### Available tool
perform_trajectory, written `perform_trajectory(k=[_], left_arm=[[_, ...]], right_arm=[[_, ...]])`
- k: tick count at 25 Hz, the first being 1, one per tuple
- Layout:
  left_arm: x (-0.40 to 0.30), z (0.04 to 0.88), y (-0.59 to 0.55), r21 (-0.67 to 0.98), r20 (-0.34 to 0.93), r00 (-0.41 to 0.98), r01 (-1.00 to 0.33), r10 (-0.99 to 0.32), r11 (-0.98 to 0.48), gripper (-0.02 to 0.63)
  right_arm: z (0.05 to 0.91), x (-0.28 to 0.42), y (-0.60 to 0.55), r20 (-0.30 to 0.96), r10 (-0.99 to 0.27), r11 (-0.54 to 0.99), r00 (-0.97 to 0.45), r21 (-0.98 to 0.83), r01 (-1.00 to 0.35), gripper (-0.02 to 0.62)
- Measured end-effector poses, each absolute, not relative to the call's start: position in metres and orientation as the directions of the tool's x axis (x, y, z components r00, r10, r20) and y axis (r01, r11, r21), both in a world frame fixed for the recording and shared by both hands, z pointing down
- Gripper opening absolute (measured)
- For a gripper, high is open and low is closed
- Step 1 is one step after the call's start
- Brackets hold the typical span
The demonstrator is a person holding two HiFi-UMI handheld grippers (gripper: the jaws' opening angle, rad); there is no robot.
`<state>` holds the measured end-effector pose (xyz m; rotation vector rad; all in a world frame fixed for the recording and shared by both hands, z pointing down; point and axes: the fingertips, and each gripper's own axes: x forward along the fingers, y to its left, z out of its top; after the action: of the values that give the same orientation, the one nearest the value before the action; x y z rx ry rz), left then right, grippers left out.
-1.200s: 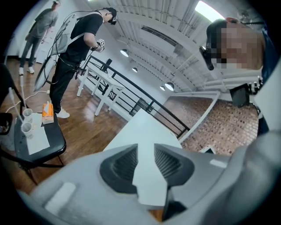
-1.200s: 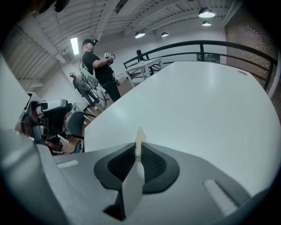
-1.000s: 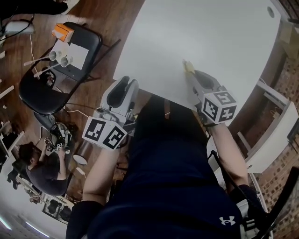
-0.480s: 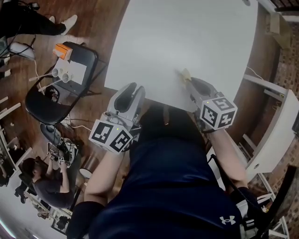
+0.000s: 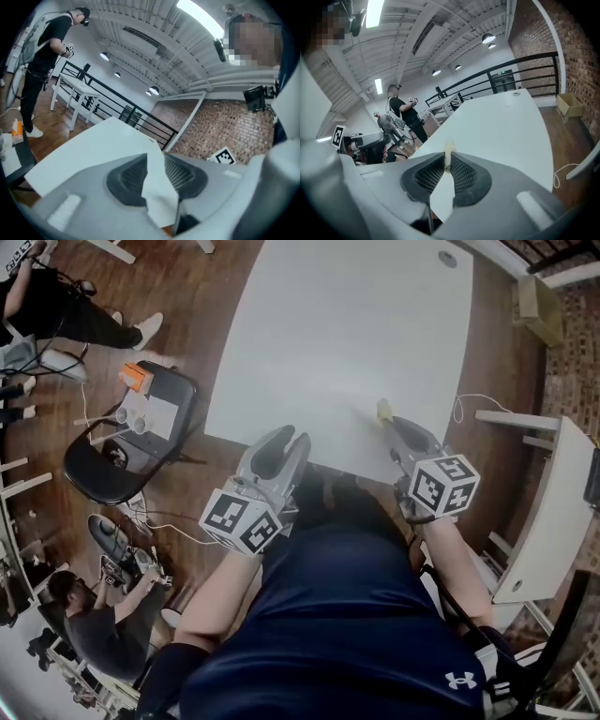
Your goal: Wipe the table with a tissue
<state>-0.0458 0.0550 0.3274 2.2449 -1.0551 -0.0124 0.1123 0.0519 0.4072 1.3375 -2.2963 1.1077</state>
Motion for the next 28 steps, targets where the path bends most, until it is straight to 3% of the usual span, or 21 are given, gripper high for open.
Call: perform_trajectory(k=[7,20,28], left_arm=[[-0.025,0.296,0.058,0.529,0.206,0.686,-0.678,-0.698,-0.51,0.117],[-0.002,0.254,0.052,0.49,0.103,0.723,-0.635,-0.684,-0.597,0.116],[0.0,0.245,0.049,0.491,0.083,0.728,-0.624,-0.68,-0.608,0.115]], right_arm=[[0.359,0.149,0.052,0.47,-0.722,0.279,-0.508,-0.474,-0.835,0.044],[0.251,0.163,0.051,0.171,-0.877,0.343,-0.449,-0.431,-0.835,0.044],[0.245,0.172,0.064,0.116,-0.912,0.311,-0.393,-0.431,-0.847,0.044]])
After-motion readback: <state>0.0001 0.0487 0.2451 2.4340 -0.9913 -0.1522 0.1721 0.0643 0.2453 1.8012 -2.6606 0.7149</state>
